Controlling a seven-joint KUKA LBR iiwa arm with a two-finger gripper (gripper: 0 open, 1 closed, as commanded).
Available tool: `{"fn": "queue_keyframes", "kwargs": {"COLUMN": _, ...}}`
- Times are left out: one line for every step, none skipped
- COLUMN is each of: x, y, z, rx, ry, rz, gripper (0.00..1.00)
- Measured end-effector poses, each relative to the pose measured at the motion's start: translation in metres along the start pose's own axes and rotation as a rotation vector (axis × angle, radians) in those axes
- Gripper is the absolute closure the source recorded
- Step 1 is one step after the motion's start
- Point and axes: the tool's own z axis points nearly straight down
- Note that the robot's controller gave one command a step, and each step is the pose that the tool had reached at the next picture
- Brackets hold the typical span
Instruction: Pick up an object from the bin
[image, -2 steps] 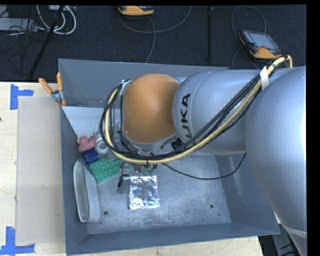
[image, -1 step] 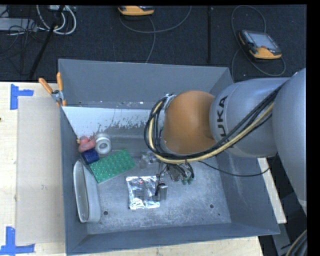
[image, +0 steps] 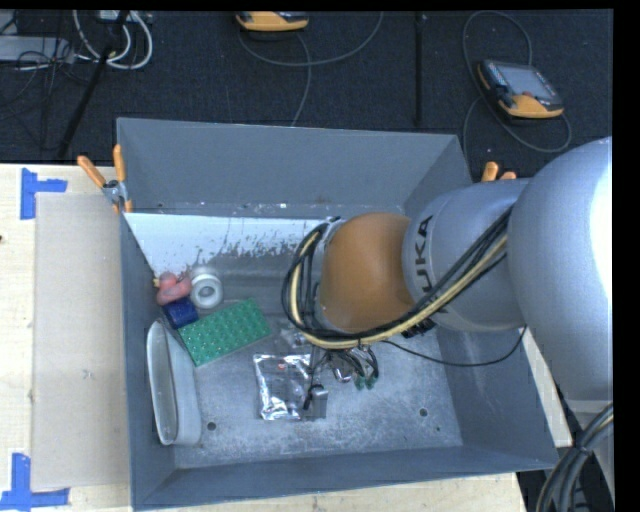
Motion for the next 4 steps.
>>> {"fn": "queue_keyframes", "kwargs": {"x": -0.002, "y": 0.0, "z": -0.003, "rx": 0.0, "ry": -0.005, "rz": 0.003, "gripper": 1.0}}
{"fn": "queue_keyframes", "kwargs": {"x": 0.052, "y": 0.001, "z": -0.173, "rx": 0.001, "ry": -0.012, "rz": -0.011, "gripper": 1.0}}
{"fn": "queue_keyframes", "kwargs": {"x": 0.025, "y": 0.046, "z": -0.018, "rx": -0.001, "ry": 0.003, "rz": -0.062, "gripper": 1.0}}
{"fn": "queue_keyframes", "kwargs": {"x": 0.037, "y": 0.061, "z": -0.111, "rx": -0.001, "ry": -0.012, "rz": -0.06, "gripper": 1.0}}
